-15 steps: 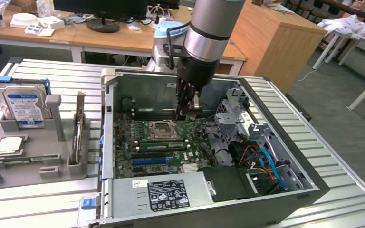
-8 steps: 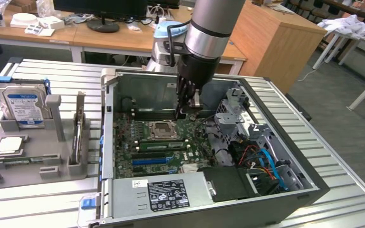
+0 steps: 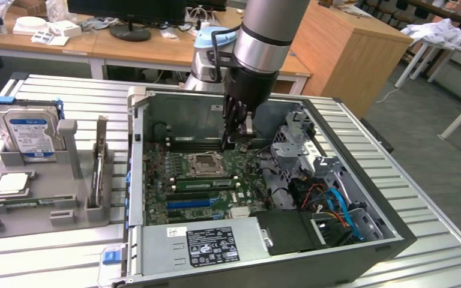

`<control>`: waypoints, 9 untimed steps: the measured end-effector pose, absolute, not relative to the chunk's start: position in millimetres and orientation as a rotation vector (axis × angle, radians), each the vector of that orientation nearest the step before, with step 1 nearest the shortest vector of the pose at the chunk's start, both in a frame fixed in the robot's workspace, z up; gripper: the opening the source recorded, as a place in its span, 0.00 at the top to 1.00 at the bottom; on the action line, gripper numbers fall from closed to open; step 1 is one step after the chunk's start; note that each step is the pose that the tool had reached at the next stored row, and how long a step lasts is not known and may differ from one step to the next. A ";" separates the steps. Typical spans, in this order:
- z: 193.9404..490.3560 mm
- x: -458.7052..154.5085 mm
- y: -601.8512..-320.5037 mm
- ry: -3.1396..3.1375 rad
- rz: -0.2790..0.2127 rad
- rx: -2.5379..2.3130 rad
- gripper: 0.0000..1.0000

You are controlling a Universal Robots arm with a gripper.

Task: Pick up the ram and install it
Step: 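Insert the ram into the slot, then press down the ram until it locks into place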

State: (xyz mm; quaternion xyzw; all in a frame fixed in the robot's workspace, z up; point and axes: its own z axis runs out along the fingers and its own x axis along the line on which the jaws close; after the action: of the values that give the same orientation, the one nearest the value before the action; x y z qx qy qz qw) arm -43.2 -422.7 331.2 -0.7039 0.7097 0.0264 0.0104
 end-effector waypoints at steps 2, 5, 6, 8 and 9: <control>331.3 -43.2 -422.7 2.215 0.083 -2.197 0.80; 331.4 -43.2 -422.7 2.215 0.083 -2.197 0.80; 331.4 -43.2 -422.7 2.215 0.082 -2.197 0.80; 331.4 -43.2 -422.7 2.215 0.082 -2.197 0.80; 331.4 -43.2 -422.7 2.215 0.083 -2.197 0.80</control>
State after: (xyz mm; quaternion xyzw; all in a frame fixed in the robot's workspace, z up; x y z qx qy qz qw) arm -43.2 -422.7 331.4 -0.7039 0.7097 0.0264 0.0103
